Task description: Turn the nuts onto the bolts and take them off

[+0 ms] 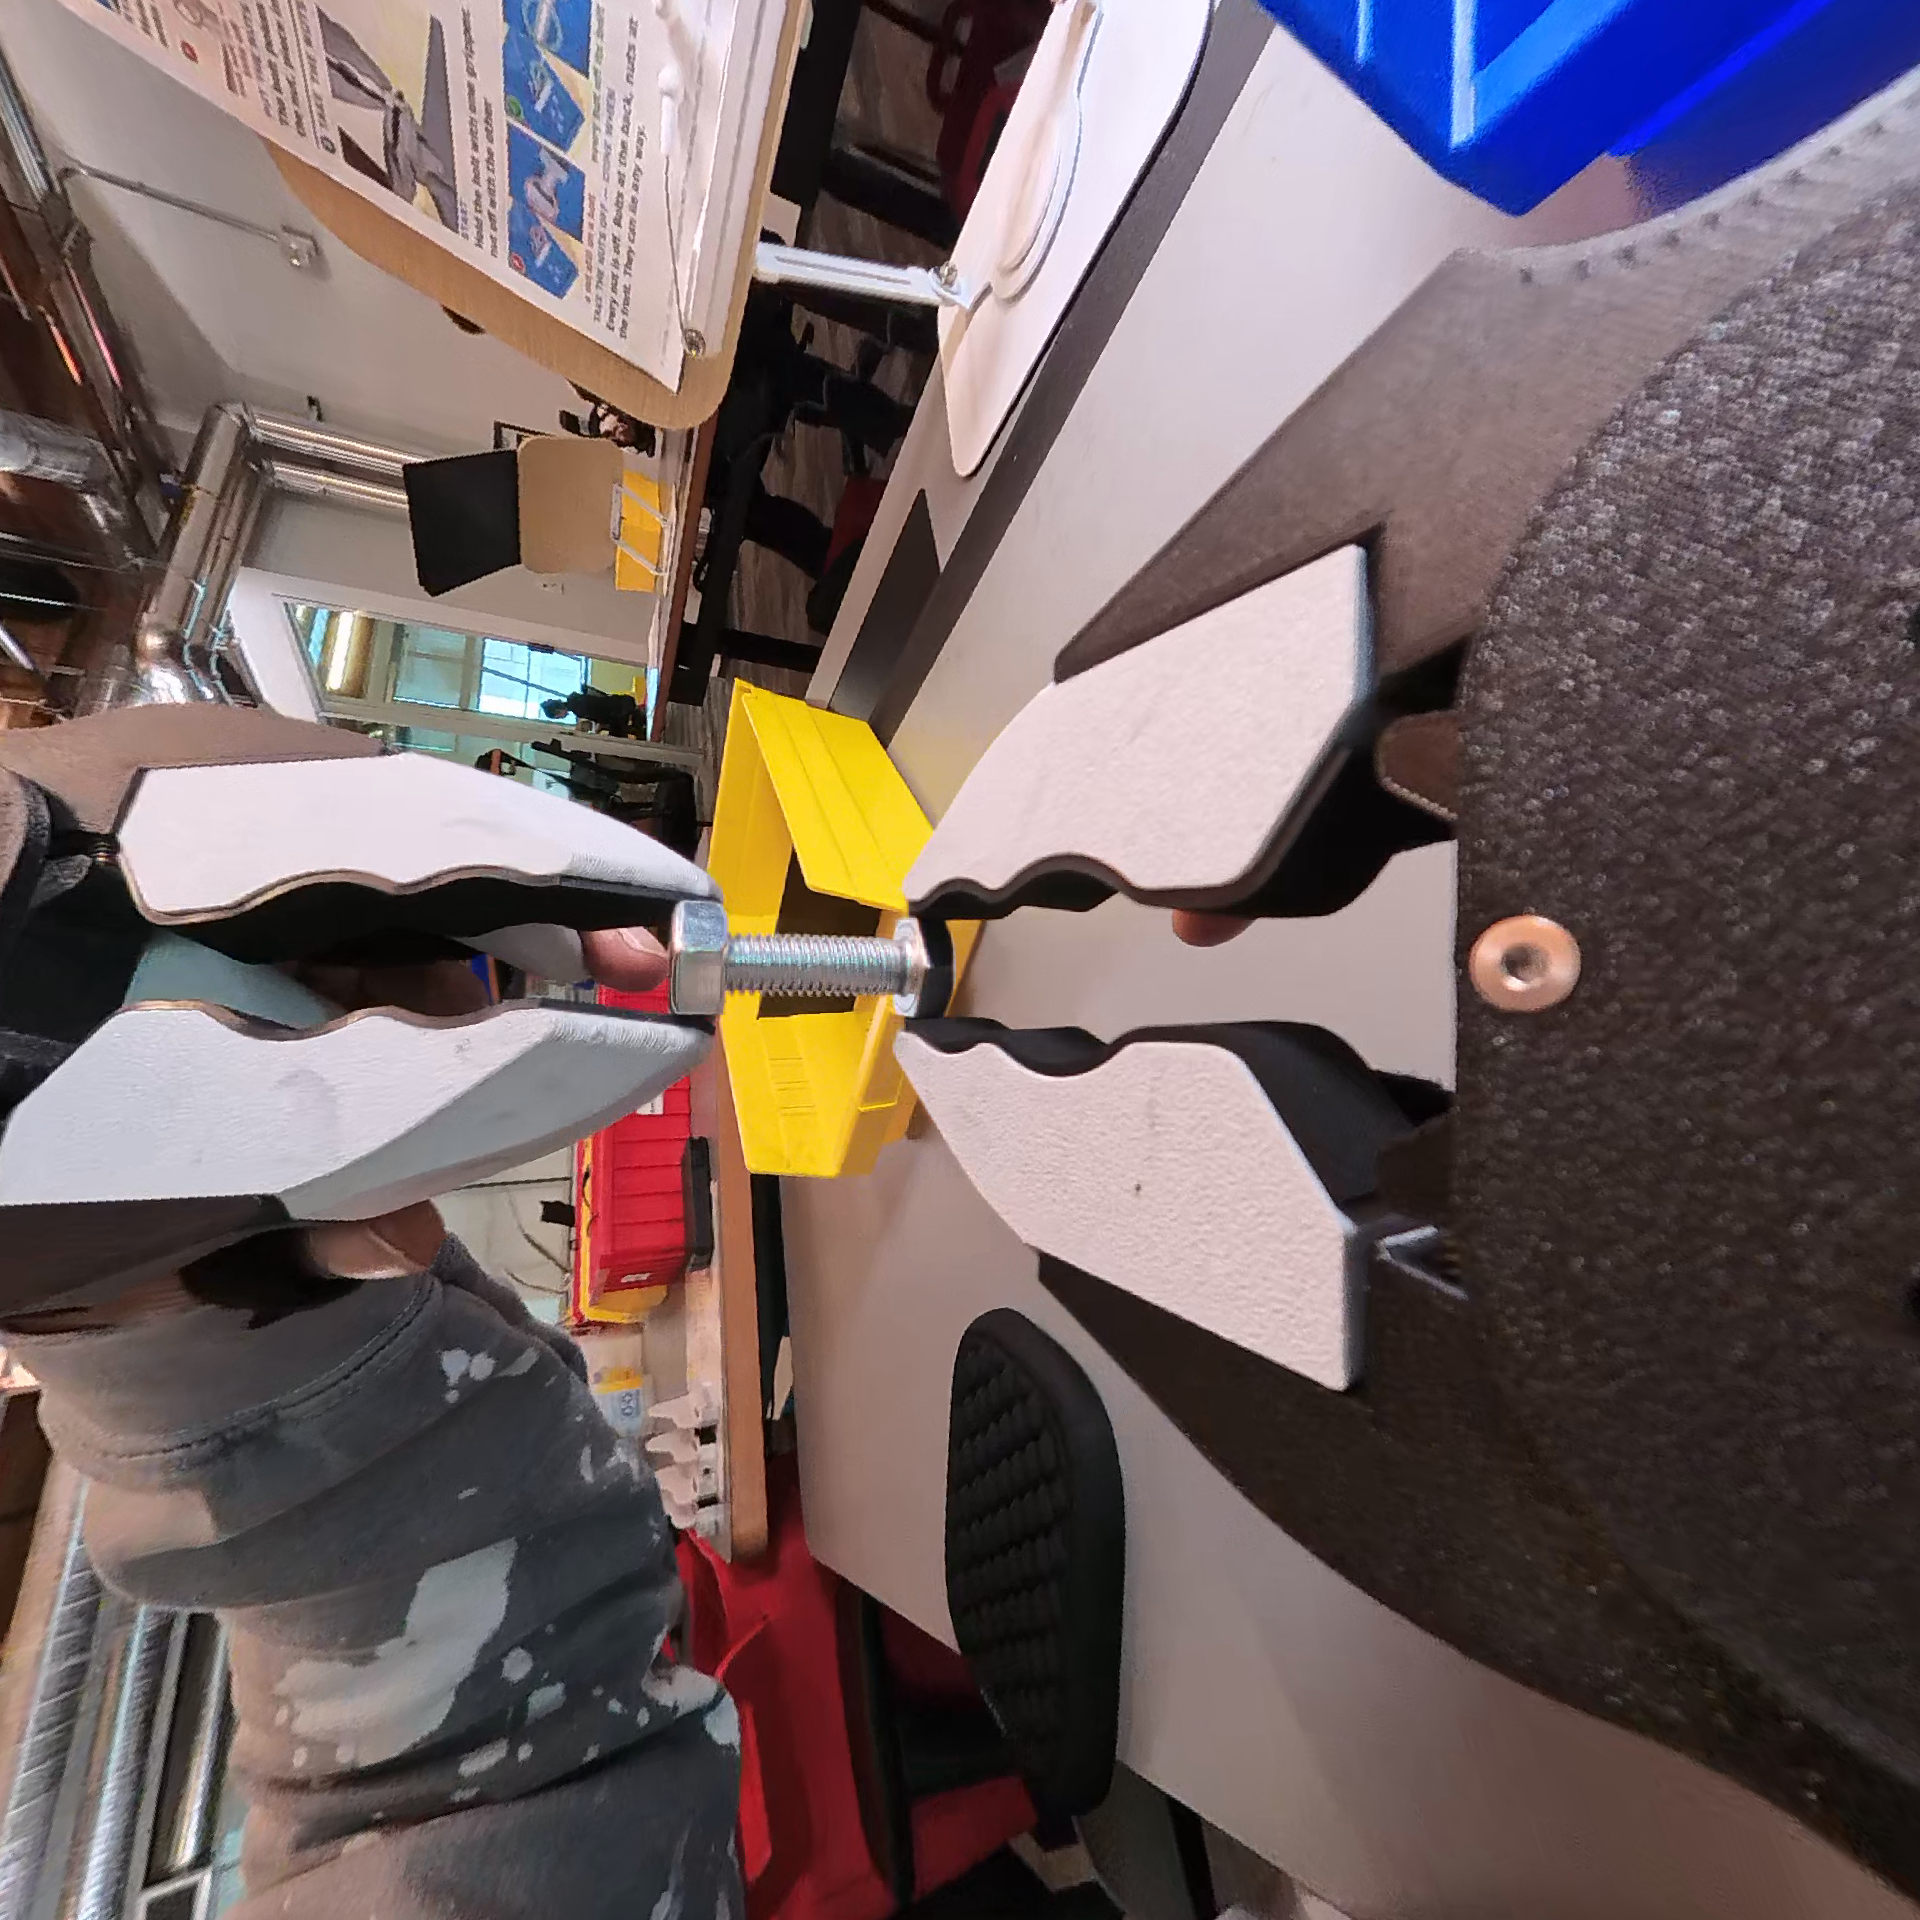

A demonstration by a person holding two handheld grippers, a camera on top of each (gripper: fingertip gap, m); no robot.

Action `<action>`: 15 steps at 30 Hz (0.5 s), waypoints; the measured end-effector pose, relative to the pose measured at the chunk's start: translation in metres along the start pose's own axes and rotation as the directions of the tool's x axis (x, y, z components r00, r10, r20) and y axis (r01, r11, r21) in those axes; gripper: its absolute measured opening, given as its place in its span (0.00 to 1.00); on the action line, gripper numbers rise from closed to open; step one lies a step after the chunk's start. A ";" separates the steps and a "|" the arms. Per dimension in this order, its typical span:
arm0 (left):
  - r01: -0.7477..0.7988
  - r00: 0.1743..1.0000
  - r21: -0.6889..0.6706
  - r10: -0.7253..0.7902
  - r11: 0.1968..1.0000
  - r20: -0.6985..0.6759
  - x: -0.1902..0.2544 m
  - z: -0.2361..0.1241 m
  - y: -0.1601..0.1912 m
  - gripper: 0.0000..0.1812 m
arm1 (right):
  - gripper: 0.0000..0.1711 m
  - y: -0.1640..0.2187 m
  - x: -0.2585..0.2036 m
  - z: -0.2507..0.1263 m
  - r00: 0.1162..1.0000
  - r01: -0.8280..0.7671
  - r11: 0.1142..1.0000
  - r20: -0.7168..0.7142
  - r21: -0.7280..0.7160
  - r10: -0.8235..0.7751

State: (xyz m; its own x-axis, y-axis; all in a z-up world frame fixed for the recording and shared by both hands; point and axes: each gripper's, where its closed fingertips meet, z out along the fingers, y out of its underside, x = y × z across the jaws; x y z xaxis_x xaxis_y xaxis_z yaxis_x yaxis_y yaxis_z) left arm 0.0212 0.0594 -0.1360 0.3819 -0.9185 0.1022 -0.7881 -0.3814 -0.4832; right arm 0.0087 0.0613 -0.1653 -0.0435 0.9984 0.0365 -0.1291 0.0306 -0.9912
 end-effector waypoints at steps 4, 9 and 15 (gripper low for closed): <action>-0.002 1.000 -0.021 0.003 1.000 0.010 -0.002 0.003 0.006 0.10 | 0.10 0.006 0.000 0.002 1.000 -0.002 0.999 -0.003 -0.033 0.002; -0.006 1.000 -0.047 0.007 0.999 0.012 -0.003 0.005 0.011 0.10 | 0.10 0.012 -0.001 0.005 1.000 -0.002 0.998 -0.004 -0.057 0.002; 0.000 1.000 -0.024 0.001 1.000 0.014 -0.003 0.005 0.011 0.11 | 0.10 0.010 -0.003 0.005 0.999 -0.036 0.999 0.012 -0.032 0.037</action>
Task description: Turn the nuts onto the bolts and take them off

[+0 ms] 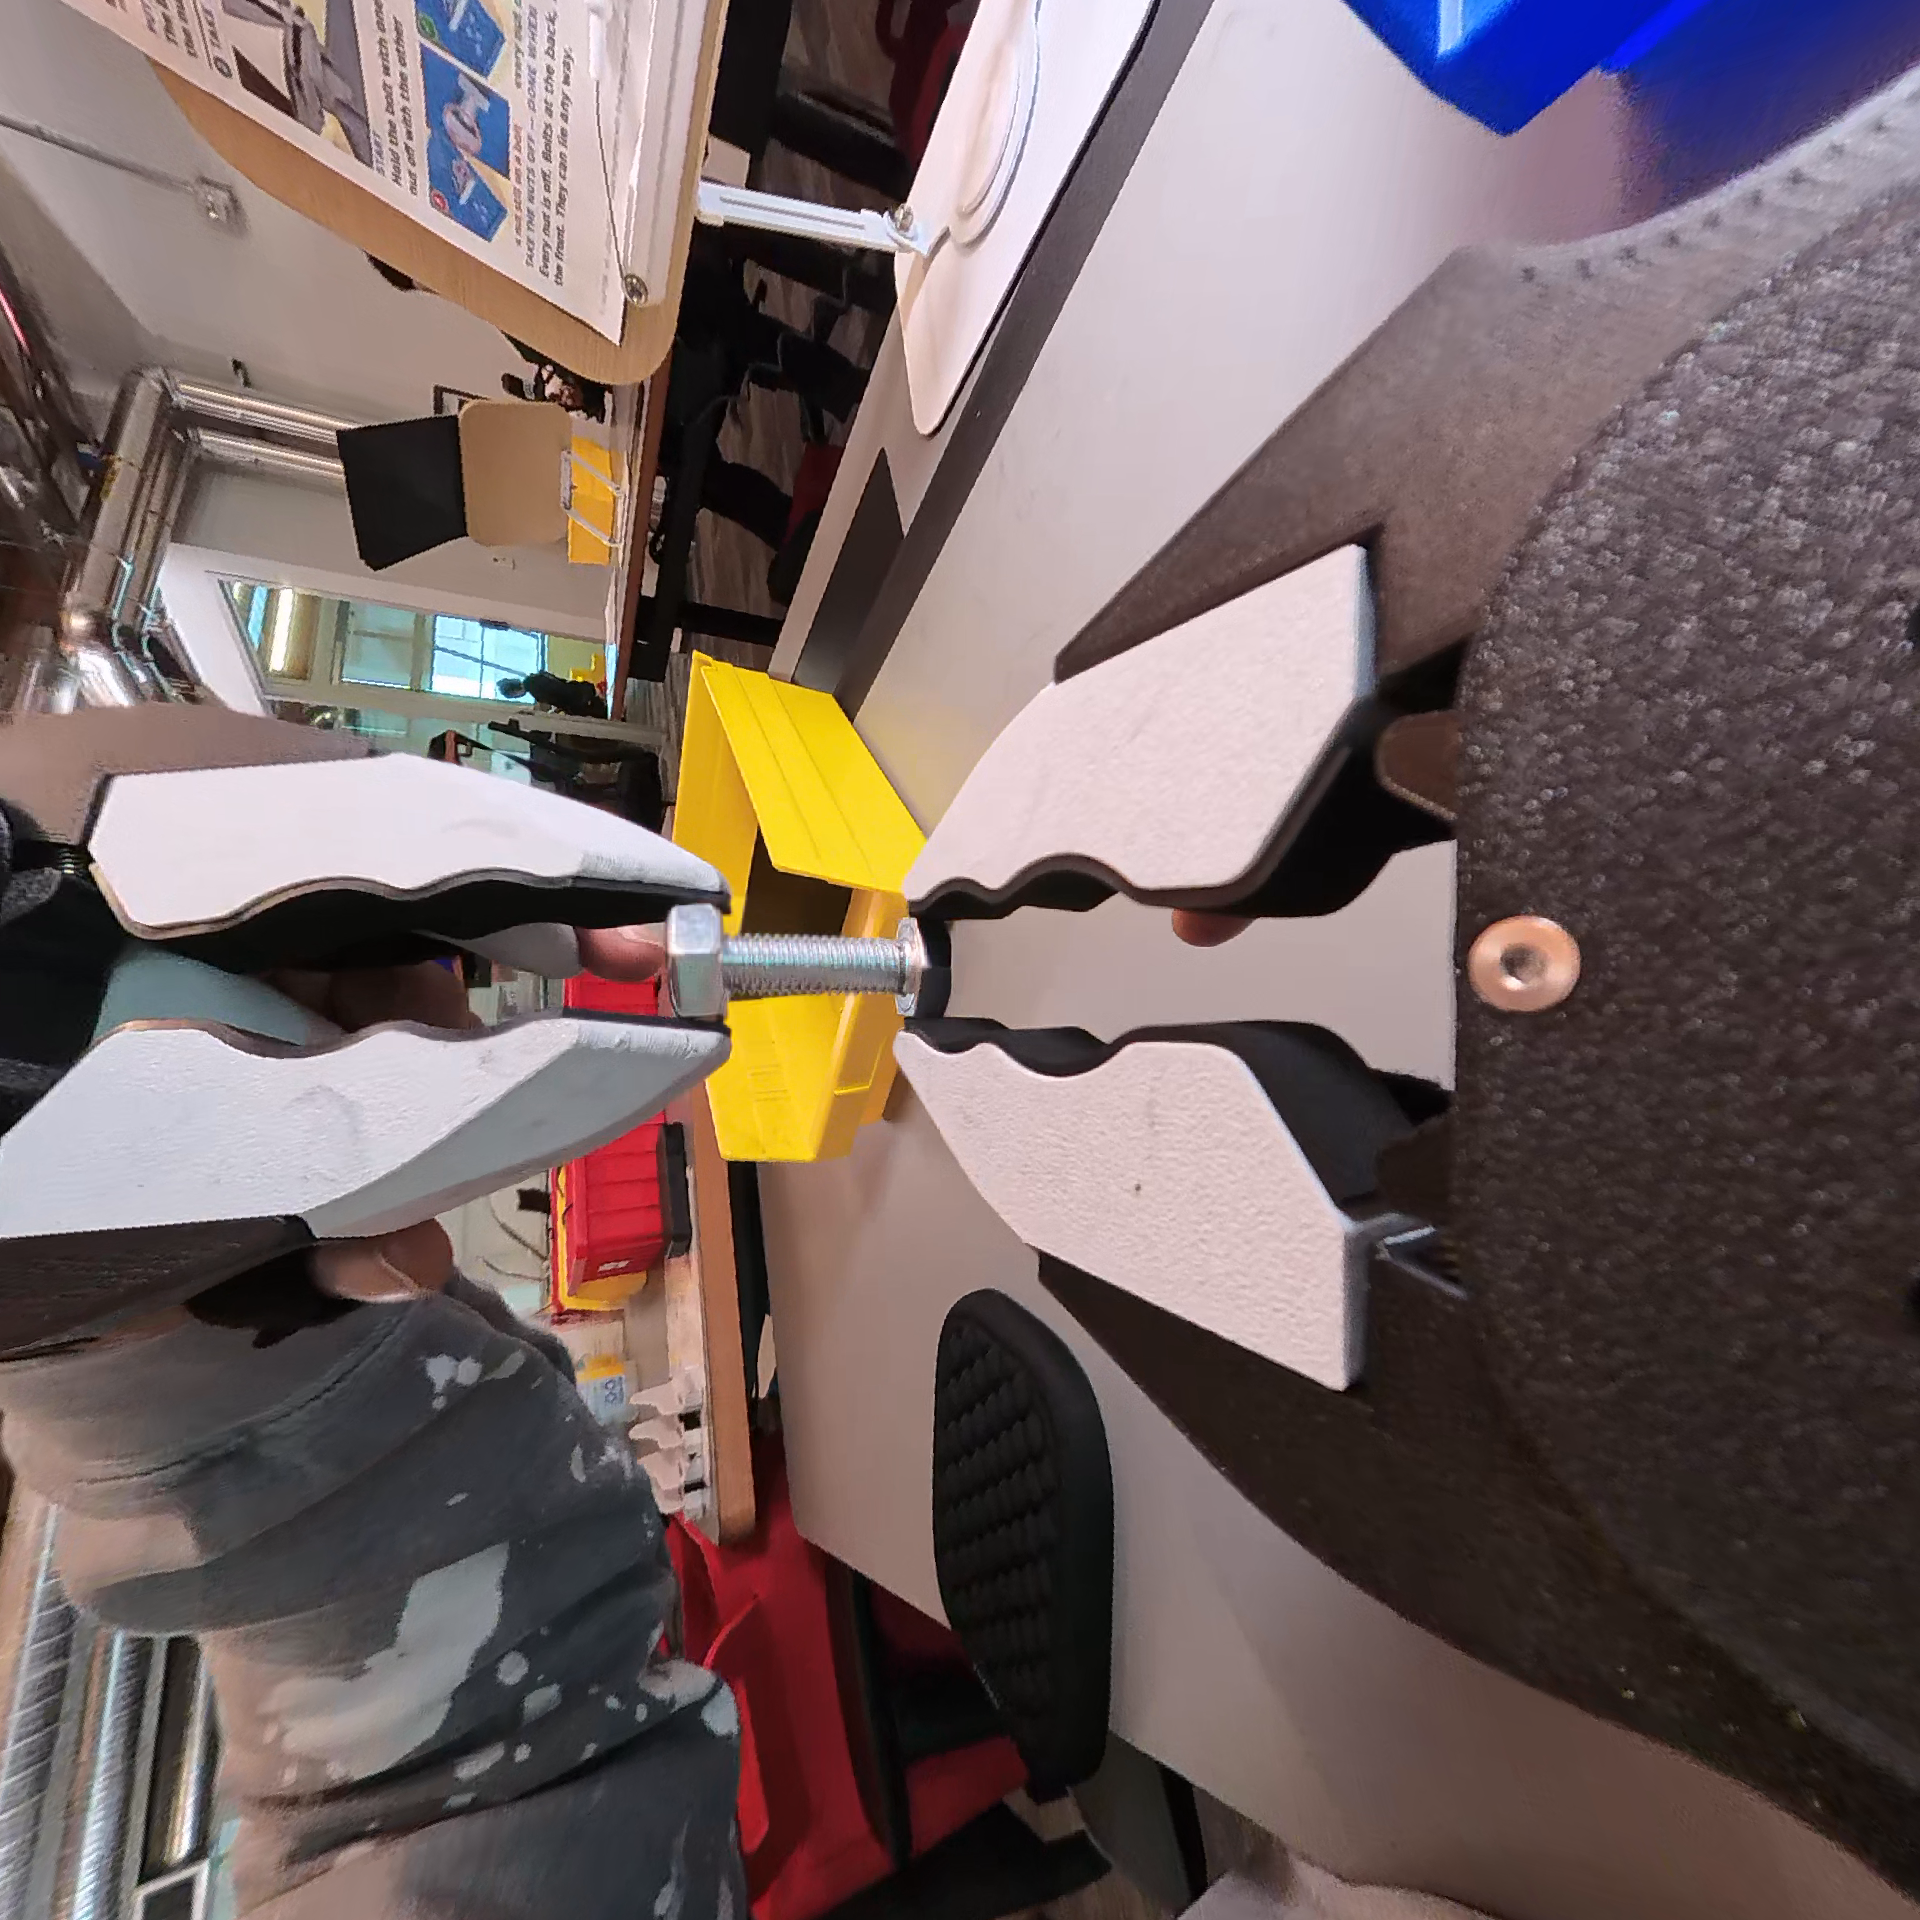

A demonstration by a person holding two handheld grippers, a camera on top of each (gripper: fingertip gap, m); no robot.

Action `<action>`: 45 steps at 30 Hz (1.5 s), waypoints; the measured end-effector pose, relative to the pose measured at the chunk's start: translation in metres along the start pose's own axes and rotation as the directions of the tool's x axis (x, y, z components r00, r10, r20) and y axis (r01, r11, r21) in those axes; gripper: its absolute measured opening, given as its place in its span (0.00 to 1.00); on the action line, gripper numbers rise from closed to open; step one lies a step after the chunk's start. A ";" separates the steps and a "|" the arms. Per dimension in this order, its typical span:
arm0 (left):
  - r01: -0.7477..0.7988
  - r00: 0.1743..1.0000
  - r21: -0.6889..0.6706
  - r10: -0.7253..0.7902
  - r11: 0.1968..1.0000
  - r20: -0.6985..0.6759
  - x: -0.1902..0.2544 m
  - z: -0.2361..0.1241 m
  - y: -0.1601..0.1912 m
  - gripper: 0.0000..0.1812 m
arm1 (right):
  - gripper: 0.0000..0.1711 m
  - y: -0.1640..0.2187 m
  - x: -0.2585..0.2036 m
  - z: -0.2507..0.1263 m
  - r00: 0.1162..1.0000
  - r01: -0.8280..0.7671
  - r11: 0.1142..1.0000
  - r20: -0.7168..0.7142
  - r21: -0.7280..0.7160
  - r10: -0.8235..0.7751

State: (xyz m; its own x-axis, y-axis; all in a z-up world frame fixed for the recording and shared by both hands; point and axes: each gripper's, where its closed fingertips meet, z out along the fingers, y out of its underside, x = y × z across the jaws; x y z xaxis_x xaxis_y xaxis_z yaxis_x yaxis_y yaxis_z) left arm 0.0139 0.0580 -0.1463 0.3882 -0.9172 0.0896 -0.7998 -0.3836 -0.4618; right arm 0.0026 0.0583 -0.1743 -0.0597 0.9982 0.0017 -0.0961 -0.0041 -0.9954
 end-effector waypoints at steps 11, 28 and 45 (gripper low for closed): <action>0.029 0.999 0.284 -0.039 0.958 0.029 -0.005 -0.006 0.002 0.09 | 0.10 -0.008 0.003 -0.005 0.998 -0.058 0.997 0.014 0.050 0.057; 0.180 0.977 0.467 -0.214 0.866 0.021 0.038 0.045 0.160 0.12 | 0.10 -0.009 0.021 -0.012 0.995 -0.087 0.994 -0.032 0.070 0.089; 0.102 0.968 0.626 -0.222 0.773 0.116 0.052 0.010 0.164 0.12 | 0.10 0.001 0.023 -0.008 0.993 -0.105 0.994 -0.040 0.042 0.107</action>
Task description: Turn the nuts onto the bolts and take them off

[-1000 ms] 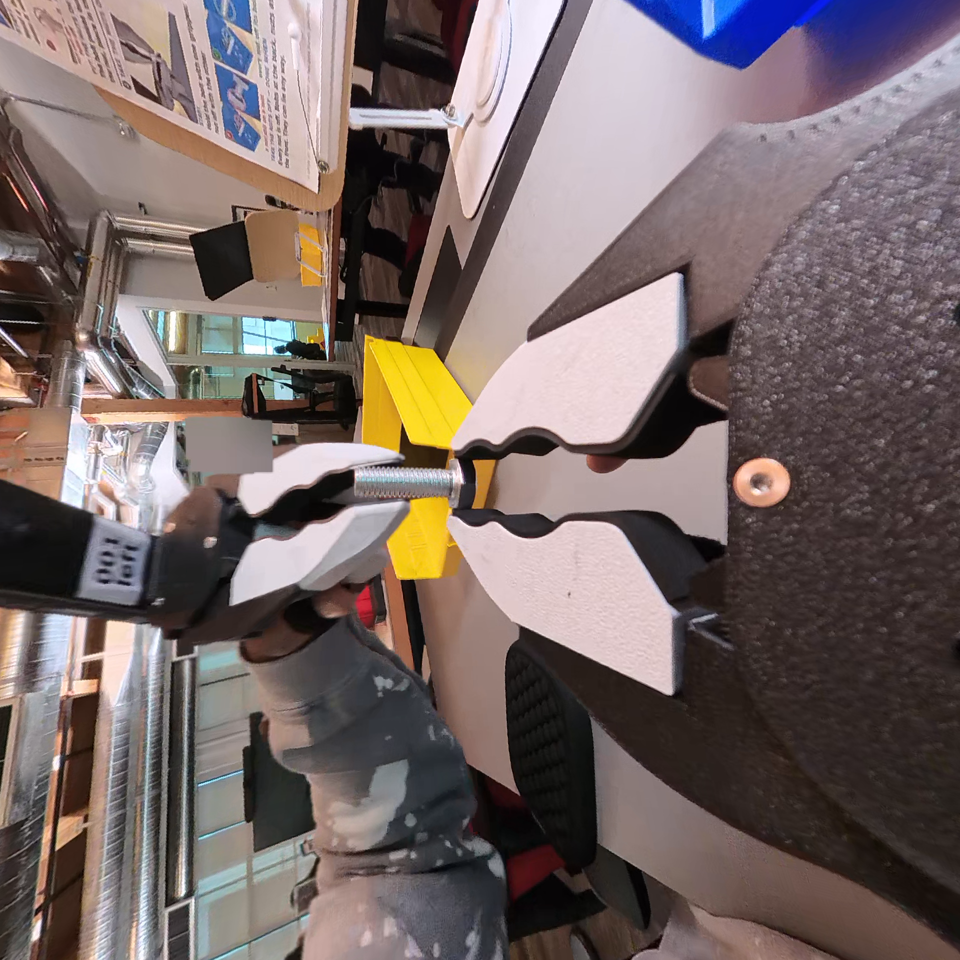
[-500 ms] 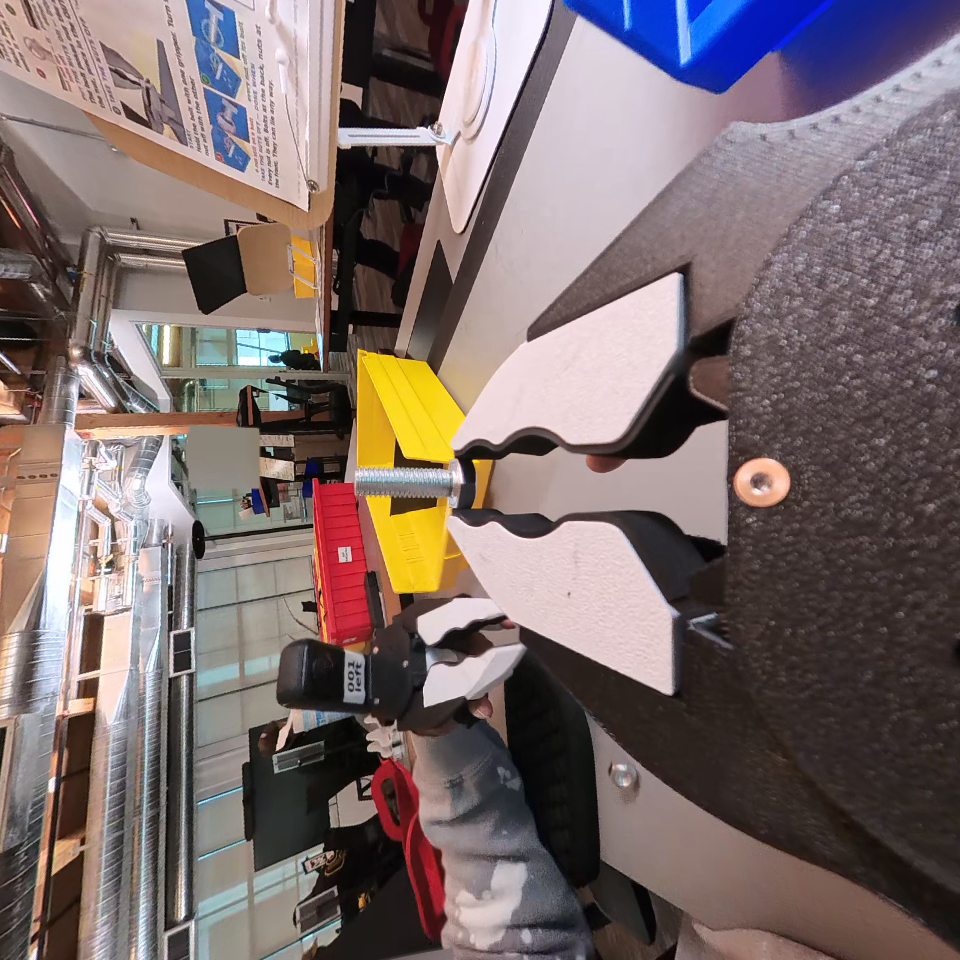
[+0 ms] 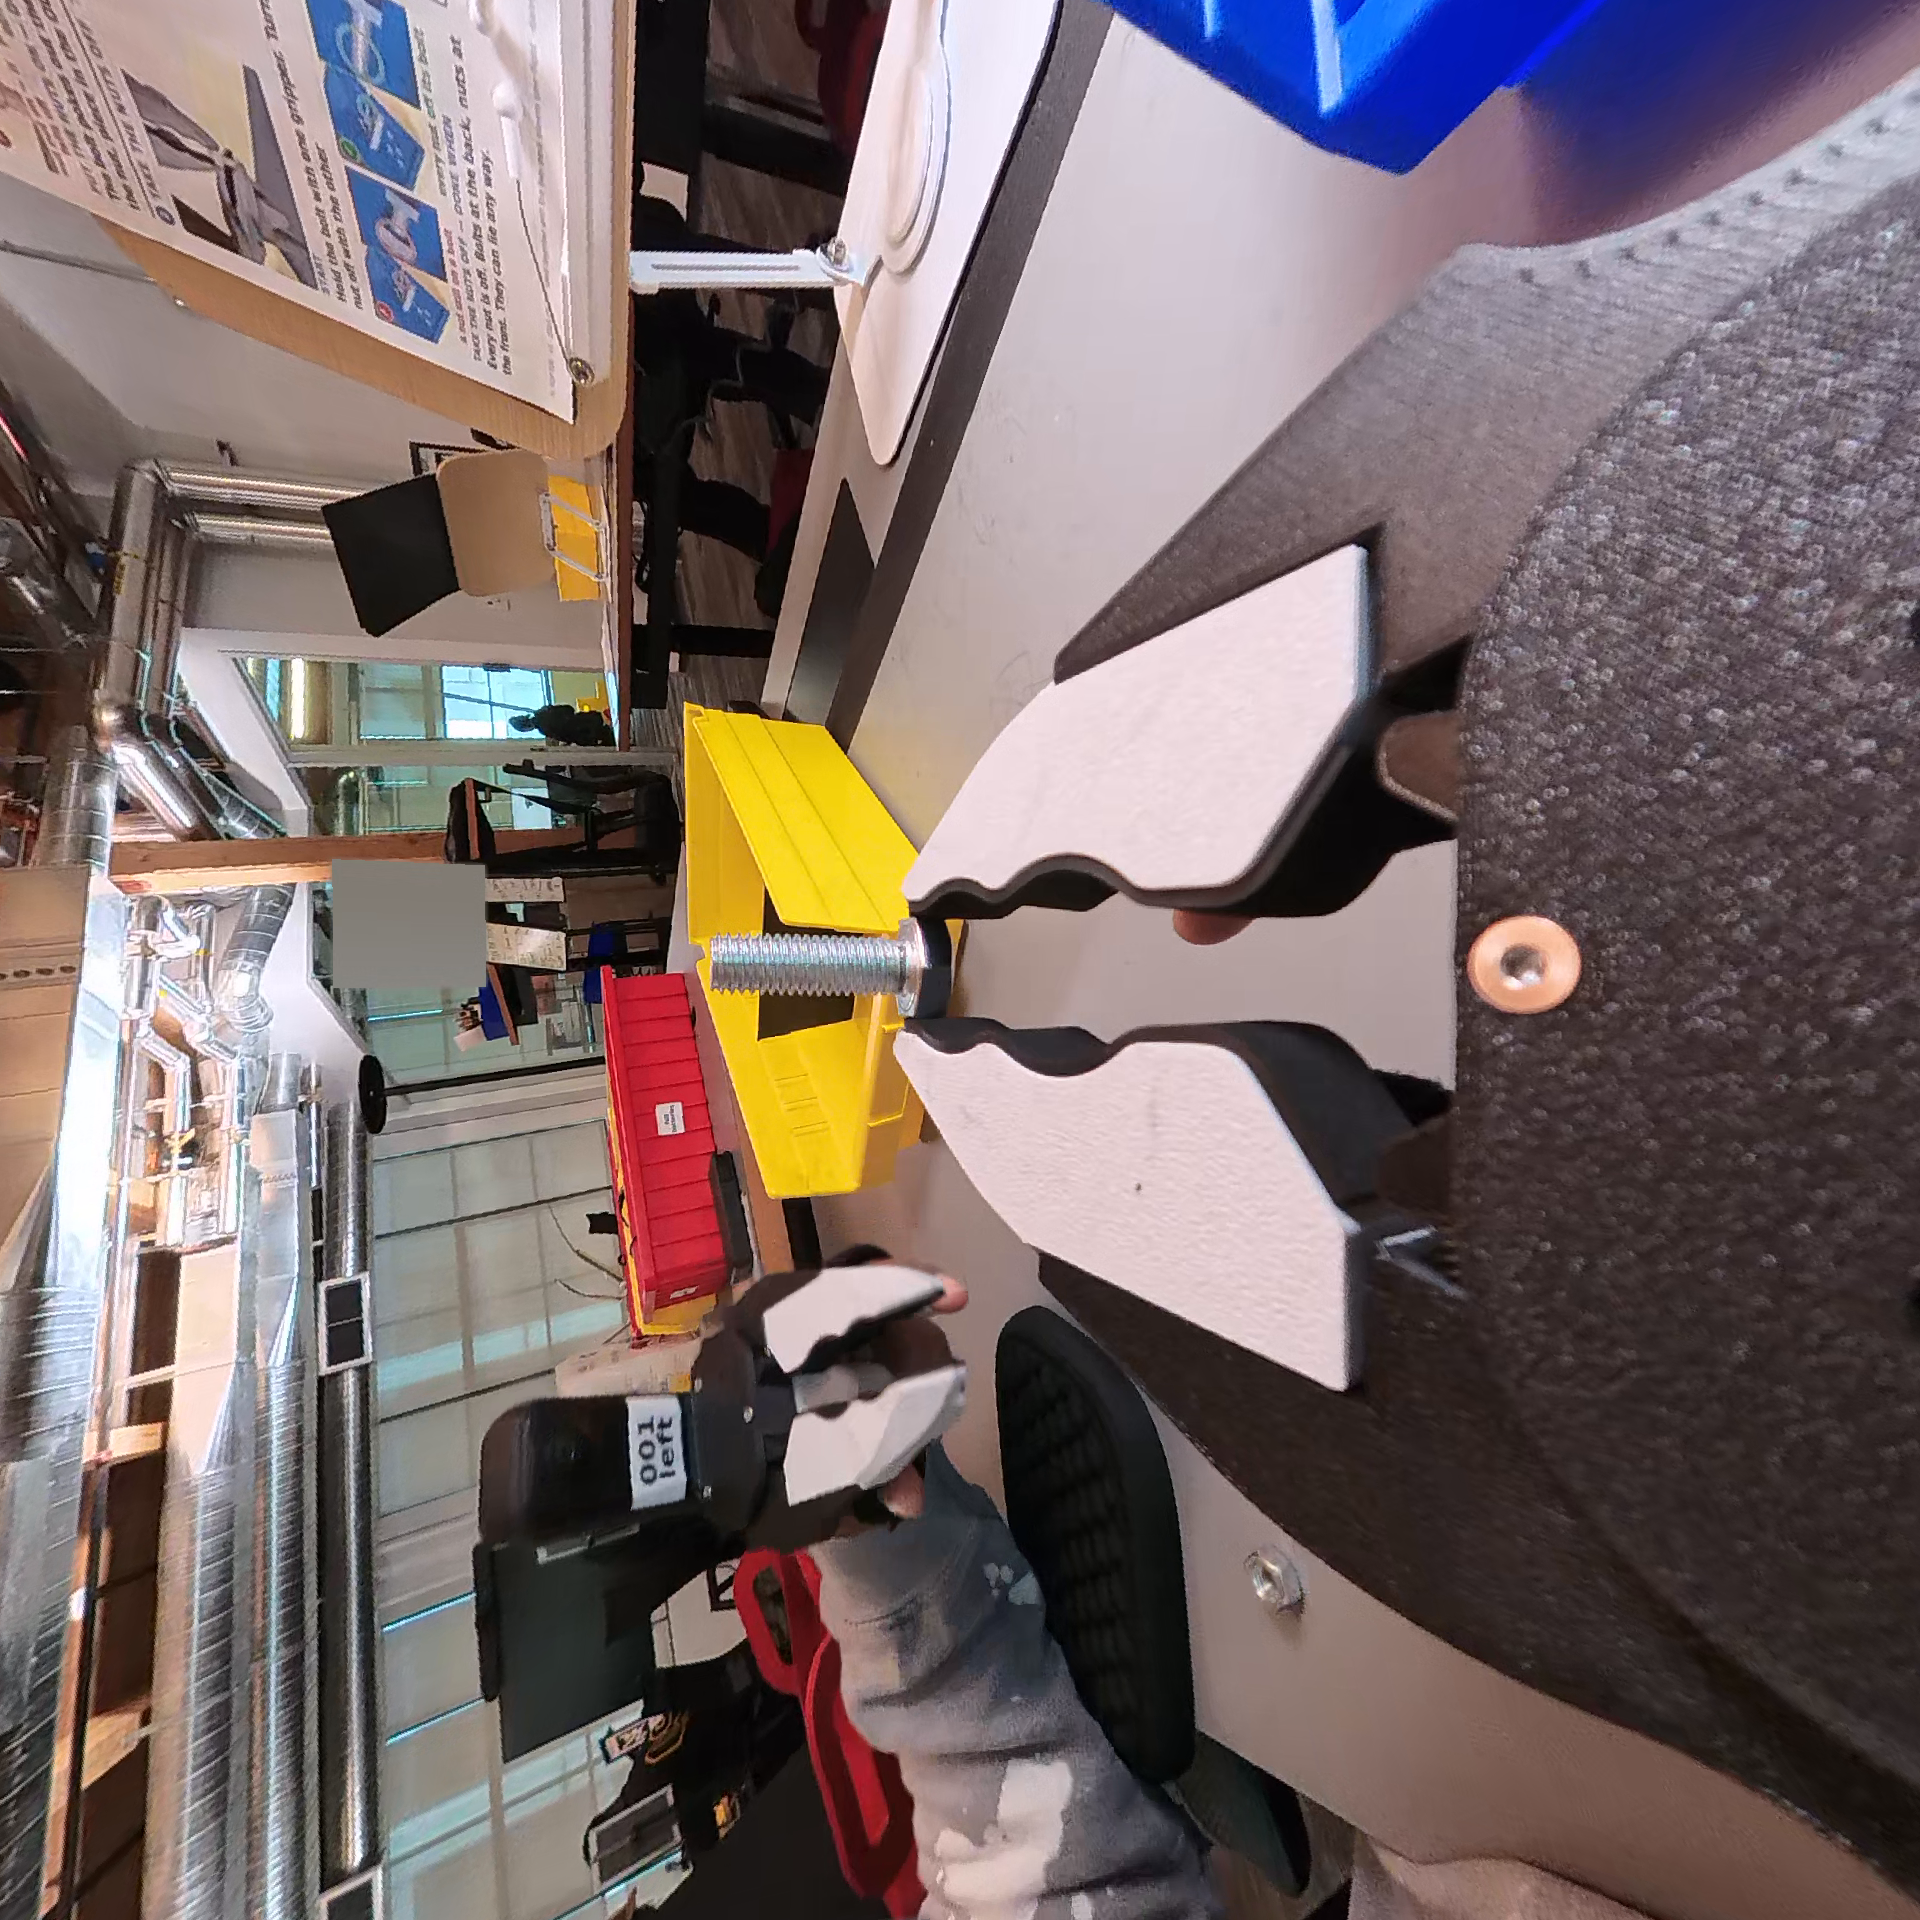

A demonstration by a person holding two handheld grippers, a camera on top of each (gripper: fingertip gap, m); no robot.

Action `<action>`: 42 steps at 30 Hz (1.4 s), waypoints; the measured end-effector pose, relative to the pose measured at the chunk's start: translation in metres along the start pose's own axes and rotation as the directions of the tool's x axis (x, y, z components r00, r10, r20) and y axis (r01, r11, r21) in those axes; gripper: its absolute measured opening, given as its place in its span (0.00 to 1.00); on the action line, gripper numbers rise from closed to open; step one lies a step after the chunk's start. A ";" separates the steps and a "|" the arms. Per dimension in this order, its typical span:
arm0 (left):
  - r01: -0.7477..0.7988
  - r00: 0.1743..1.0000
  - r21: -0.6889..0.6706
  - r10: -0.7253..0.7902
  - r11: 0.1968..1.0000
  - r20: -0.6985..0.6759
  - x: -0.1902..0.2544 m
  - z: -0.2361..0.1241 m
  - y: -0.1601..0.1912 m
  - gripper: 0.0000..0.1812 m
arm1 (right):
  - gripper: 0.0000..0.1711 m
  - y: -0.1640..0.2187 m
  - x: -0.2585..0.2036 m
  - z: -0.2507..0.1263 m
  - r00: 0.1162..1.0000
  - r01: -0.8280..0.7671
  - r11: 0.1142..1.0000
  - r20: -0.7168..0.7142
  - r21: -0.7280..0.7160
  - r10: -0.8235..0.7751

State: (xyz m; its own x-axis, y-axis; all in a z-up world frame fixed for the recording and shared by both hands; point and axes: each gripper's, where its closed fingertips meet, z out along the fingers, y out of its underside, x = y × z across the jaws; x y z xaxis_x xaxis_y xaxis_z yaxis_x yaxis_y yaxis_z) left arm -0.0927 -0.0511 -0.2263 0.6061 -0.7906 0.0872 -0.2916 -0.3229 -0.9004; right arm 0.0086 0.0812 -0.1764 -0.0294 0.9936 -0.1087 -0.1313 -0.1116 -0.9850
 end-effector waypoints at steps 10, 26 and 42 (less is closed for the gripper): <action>-0.012 0.992 -0.311 -0.029 0.950 -0.125 0.072 0.007 0.070 0.17 | 0.10 0.001 -0.002 0.001 1.000 -0.003 1.000 0.010 -0.005 0.003; -0.143 0.990 -0.475 0.120 0.868 -0.079 0.080 0.028 0.094 0.12 | 0.10 -0.002 -0.004 0.000 1.000 -0.013 1.000 0.024 -0.004 0.013; -0.114 0.994 -0.468 0.103 0.876 -0.048 0.030 0.054 0.080 0.18 | 0.10 0.002 -0.001 -0.001 0.999 -0.027 0.999 0.021 -0.021 0.027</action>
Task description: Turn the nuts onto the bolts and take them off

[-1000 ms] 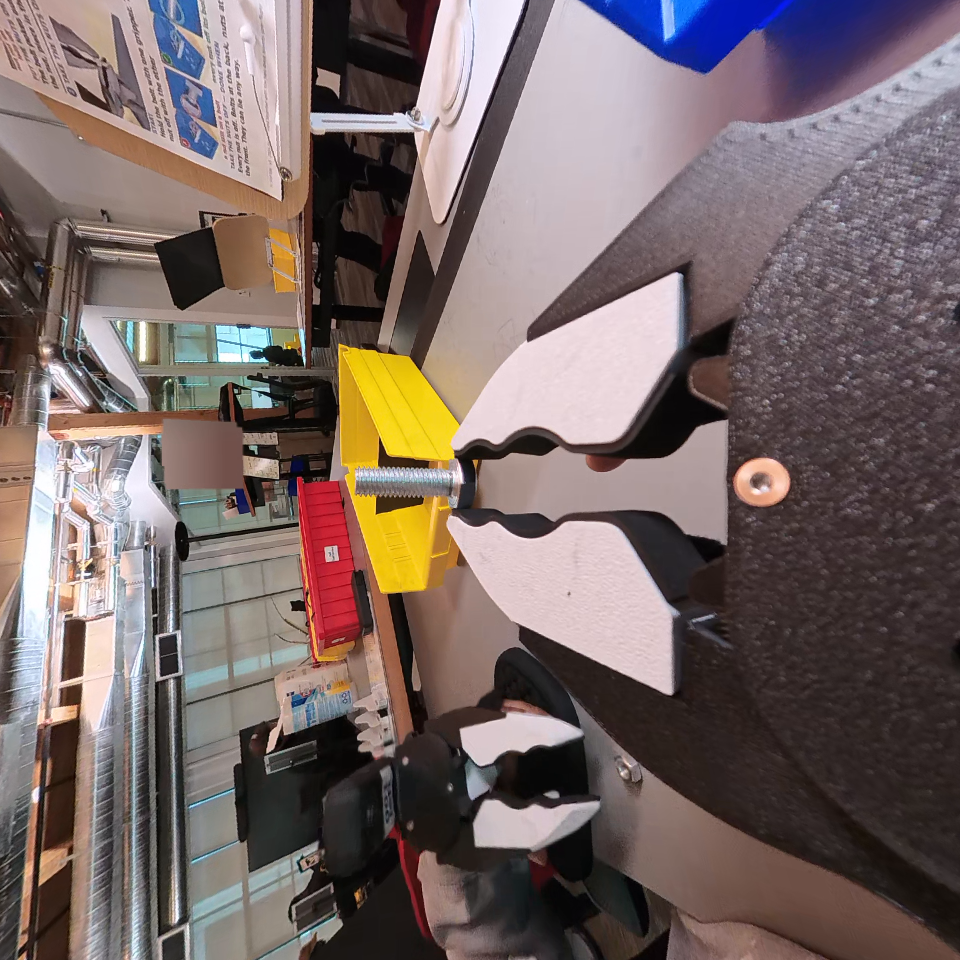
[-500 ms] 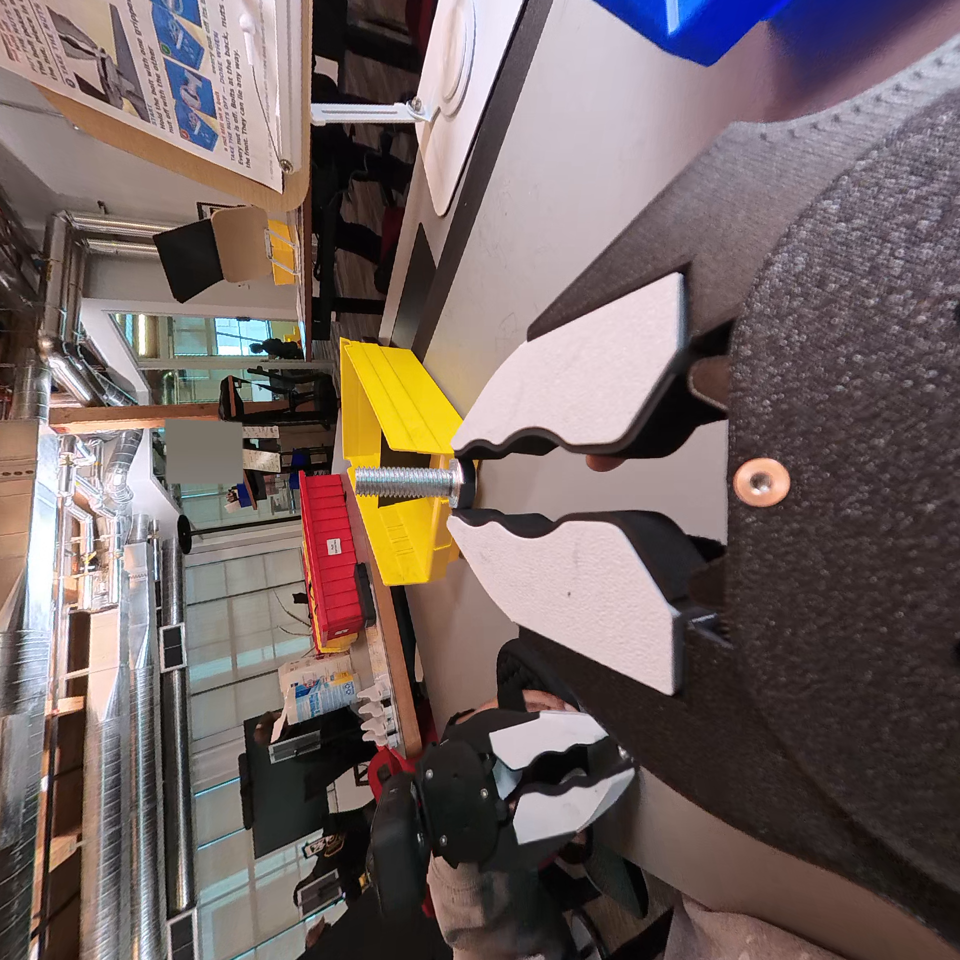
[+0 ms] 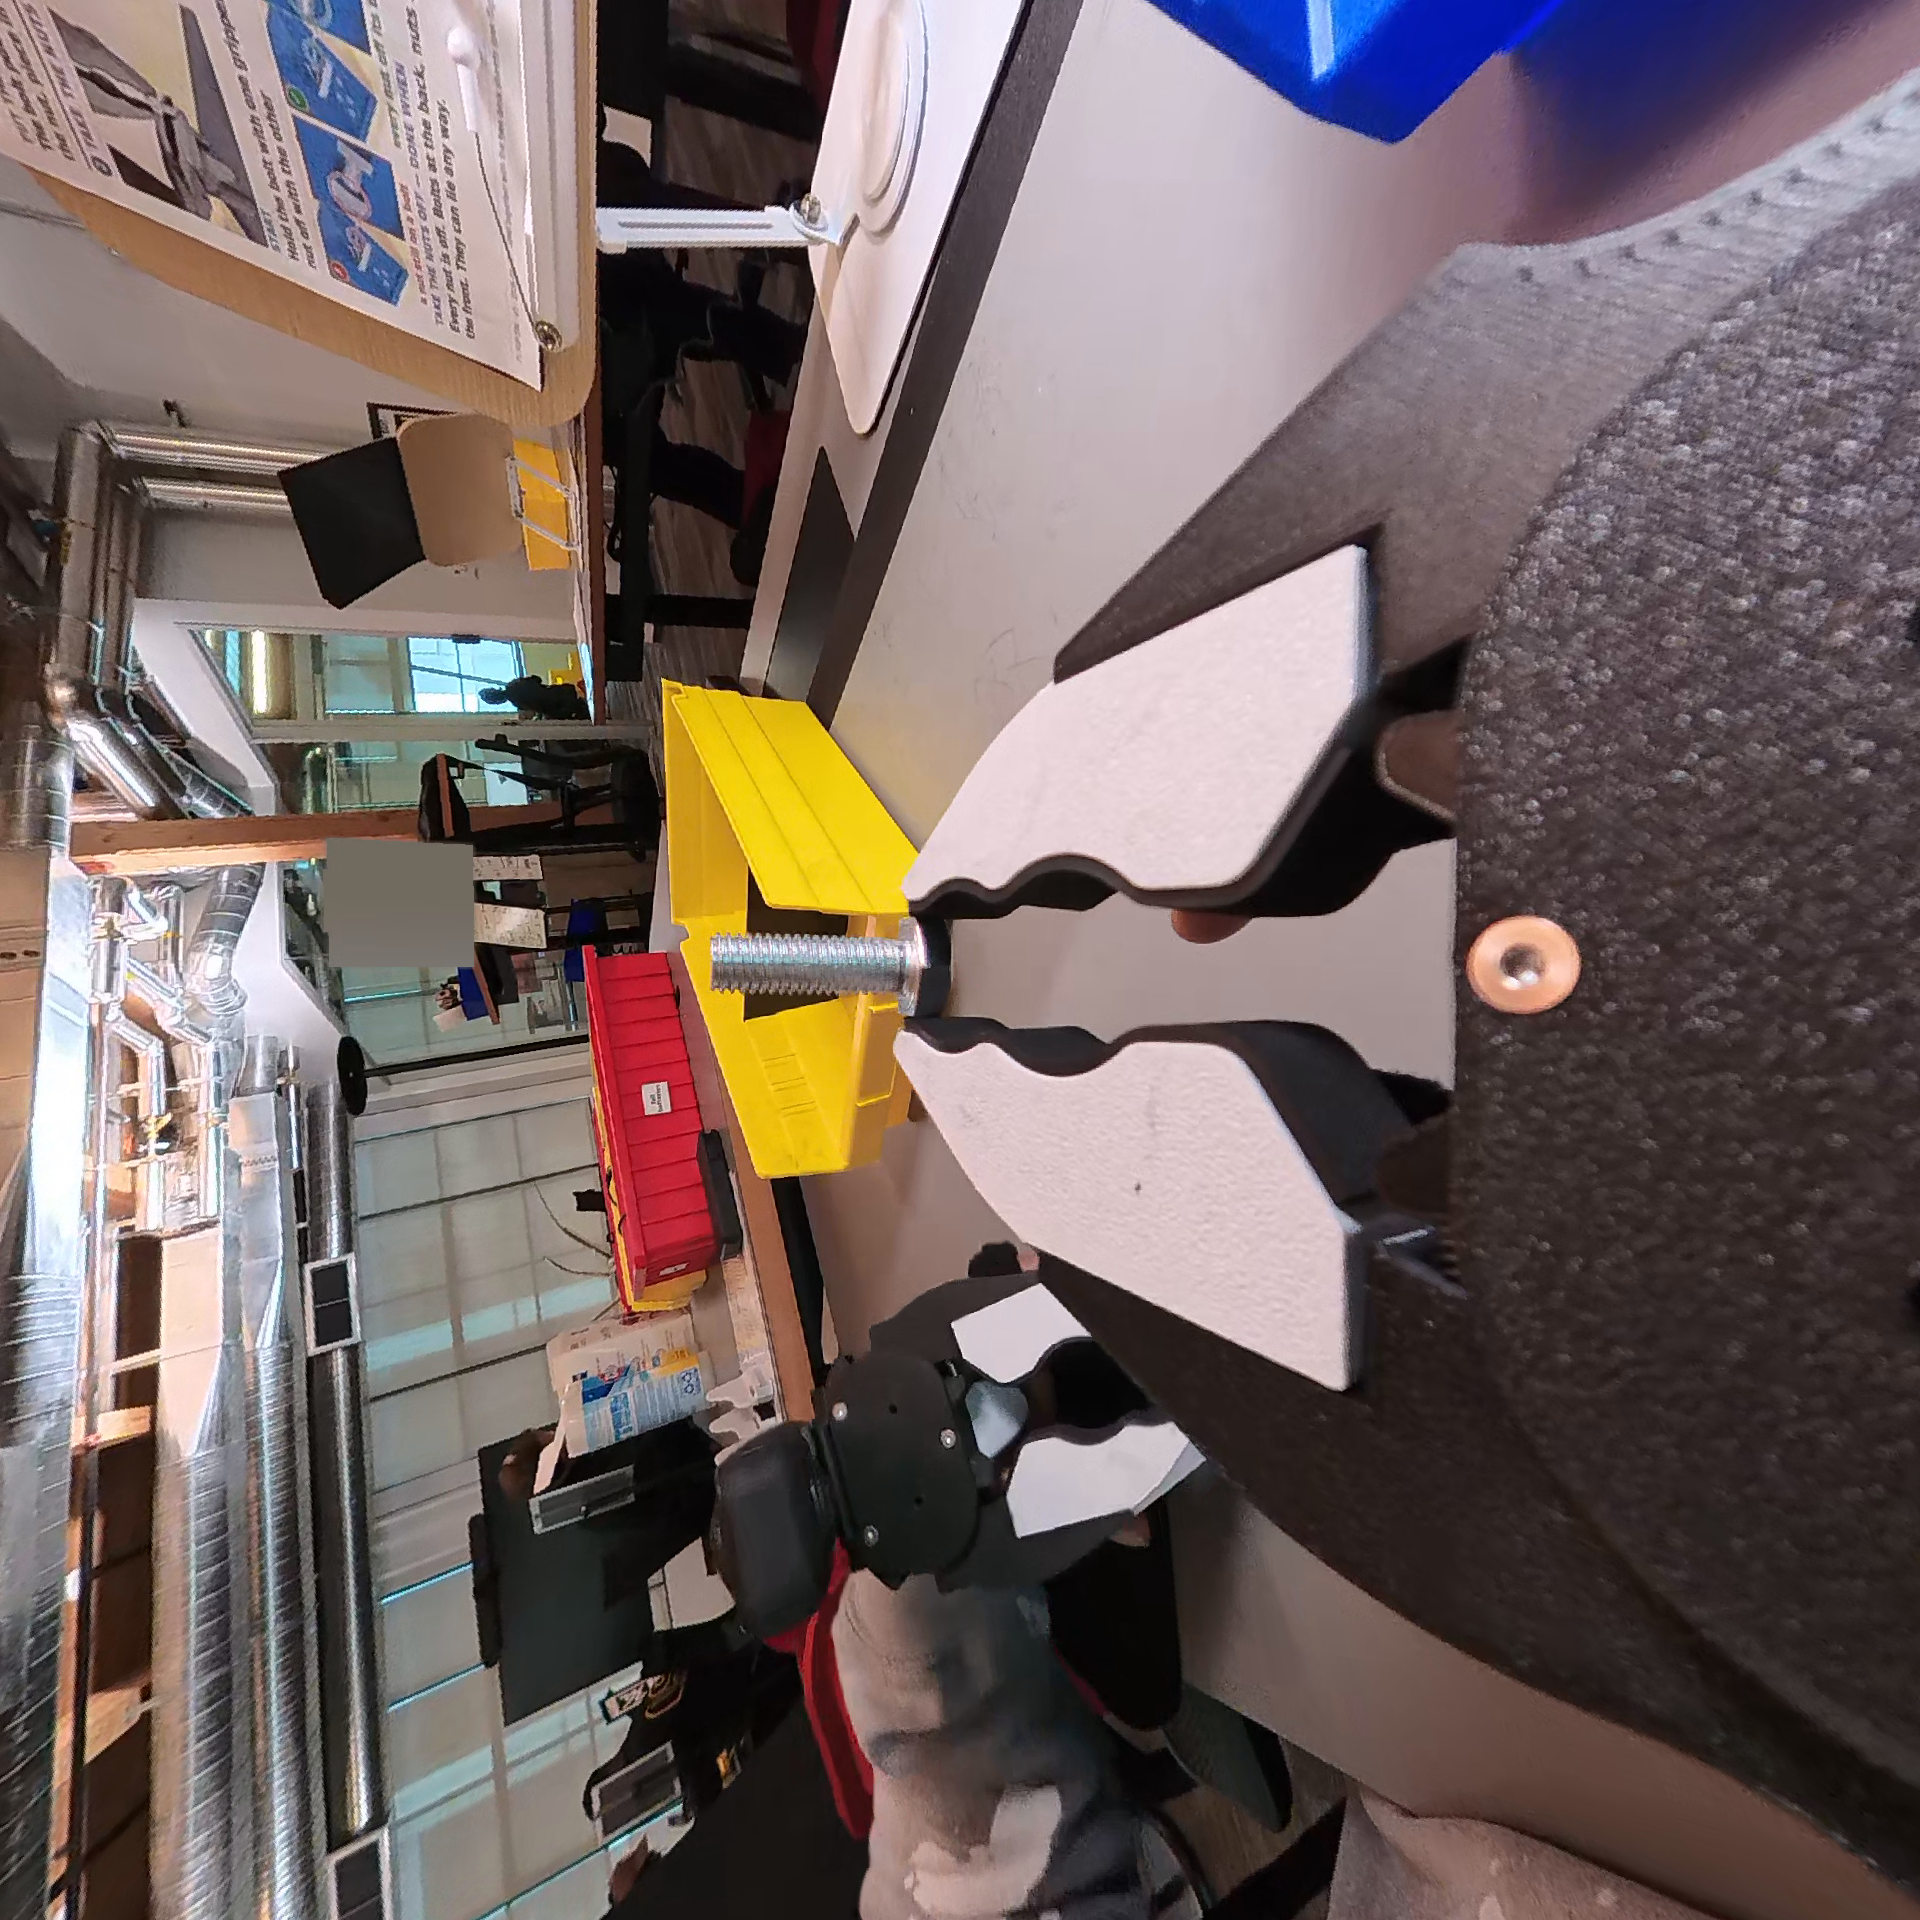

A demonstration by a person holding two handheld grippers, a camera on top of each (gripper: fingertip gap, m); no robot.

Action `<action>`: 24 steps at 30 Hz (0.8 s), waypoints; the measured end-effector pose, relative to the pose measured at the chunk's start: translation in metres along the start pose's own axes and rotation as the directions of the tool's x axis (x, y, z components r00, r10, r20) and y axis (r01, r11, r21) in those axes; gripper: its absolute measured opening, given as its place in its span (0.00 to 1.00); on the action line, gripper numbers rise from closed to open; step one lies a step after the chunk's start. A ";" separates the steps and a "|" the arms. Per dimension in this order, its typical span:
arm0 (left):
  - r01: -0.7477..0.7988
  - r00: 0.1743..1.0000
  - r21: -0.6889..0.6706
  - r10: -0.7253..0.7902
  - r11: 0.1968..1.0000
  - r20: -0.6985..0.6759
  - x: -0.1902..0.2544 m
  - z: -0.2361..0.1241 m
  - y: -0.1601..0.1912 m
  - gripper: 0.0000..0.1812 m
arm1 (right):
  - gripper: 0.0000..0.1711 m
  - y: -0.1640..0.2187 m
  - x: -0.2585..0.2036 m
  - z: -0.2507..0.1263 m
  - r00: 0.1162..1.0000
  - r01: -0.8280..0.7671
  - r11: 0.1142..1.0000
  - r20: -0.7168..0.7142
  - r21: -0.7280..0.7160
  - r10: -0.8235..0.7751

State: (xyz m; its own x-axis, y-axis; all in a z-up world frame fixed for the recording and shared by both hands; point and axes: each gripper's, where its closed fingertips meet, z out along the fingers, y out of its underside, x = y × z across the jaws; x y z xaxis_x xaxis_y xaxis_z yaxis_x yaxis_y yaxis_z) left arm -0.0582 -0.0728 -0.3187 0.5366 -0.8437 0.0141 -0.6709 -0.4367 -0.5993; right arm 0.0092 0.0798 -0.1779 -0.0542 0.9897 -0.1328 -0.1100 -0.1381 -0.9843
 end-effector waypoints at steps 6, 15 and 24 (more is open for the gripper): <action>-0.118 0.983 0.008 0.118 0.993 -0.141 -0.006 0.002 -0.003 0.18 | 0.10 0.006 0.000 0.002 1.000 -0.005 1.000 0.005 -0.020 0.005; -0.150 0.963 -0.005 0.145 0.989 -0.226 -0.003 0.000 0.002 0.11 | 0.10 0.008 0.006 0.001 1.000 -0.026 0.999 -0.003 -0.027 0.026; -0.121 0.973 0.047 0.128 0.991 -0.194 0.000 0.002 0.000 0.13 | 0.10 0.013 0.004 0.003 0.999 -0.035 0.998 0.009 -0.043 0.036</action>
State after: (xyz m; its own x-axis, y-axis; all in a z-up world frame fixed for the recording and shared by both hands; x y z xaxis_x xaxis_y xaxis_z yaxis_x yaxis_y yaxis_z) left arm -0.0573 -0.0720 -0.3198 0.3368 -0.9371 0.0917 -0.7062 -0.3158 -0.6337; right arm 0.0043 0.0819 -0.1911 -0.0670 0.9837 -0.1669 -0.0652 -0.1712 -0.9831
